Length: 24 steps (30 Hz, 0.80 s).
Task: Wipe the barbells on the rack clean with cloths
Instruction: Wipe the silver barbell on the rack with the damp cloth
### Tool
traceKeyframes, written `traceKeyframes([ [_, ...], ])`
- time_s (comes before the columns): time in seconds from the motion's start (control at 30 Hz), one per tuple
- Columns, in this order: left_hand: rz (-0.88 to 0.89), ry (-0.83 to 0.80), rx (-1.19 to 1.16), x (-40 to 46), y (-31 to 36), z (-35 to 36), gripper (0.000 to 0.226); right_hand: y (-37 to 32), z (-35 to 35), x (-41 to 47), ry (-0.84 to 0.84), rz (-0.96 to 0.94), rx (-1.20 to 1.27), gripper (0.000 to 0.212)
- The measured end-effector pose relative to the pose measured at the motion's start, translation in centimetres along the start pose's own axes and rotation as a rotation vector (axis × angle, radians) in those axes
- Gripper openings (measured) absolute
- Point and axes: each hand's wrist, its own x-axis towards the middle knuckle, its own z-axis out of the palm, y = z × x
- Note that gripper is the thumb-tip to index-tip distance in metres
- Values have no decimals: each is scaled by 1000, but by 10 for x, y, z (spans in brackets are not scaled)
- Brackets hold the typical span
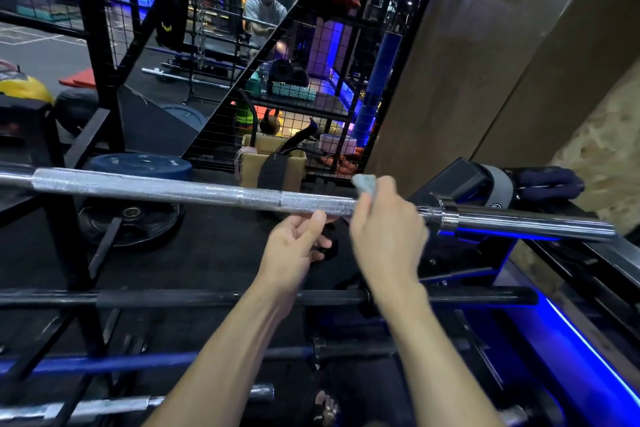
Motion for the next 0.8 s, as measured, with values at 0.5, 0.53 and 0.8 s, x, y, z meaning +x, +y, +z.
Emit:
traceKeyframes([
  [0.5,-4,51,78,1,0,-2,16,-34,-6,7,-163,-64,-179,16],
  [0.53,-18,60,86,-1,2,-2,12,-47,-2,2,-189,-119,-156,15],
  [0.8,-84,-67,348,-23,29,-36,16,-15,-11,9,-90,-191,-29,21],
])
